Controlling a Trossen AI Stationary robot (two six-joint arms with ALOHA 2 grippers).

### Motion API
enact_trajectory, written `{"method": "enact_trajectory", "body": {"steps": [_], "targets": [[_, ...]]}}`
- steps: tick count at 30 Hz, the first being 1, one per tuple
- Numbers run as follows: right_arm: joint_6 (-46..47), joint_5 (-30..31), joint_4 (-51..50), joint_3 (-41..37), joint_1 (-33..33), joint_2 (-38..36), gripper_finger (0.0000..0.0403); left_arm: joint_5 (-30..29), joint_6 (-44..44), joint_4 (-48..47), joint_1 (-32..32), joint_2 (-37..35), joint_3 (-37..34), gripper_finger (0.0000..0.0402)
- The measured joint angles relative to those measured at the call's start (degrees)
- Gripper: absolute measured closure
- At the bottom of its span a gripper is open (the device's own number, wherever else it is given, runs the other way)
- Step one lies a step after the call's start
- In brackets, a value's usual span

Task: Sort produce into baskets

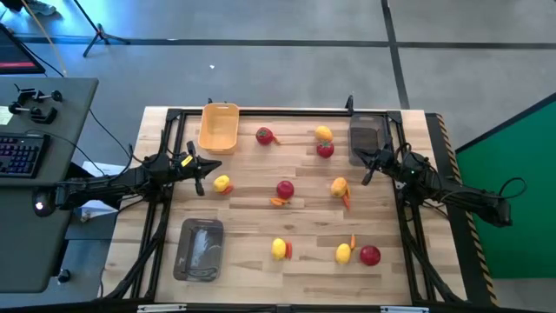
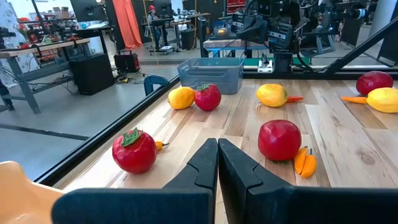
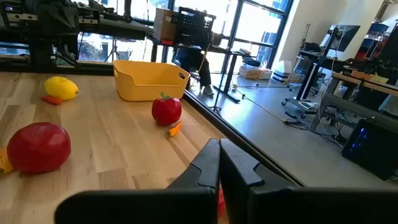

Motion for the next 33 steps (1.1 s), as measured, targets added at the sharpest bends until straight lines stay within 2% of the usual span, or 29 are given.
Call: {"method": "enact_trajectory", "body": {"steps": [13, 17, 23, 33], "targets": [[0.0, 0.0, 0.0, 0.0, 0.0, 0.0, 0.0402, 0.0, -1.9, 3.5, 0.0, 0.1, 0.0, 0.0401], [0.0, 0.0, 0.0, 0.0, 0.0, 0.0, 0.0402, 2.2, -5.0, 5.4, -0.1, 1.3, 1.5, 0.0401], [0.0, 0.0, 0.0, 0.0, 0.0, 0.0, 0.0402, 1.3, -9.8, 0.9, -1.3, 8.9, 6.5, 0.0402], [0.0, 0.0, 0.0, 0.0, 0.0, 0.0, 0.0402, 0.7, -12.8, -13.3, -3.4, 26.7, 21.7, 0.0392]]}}
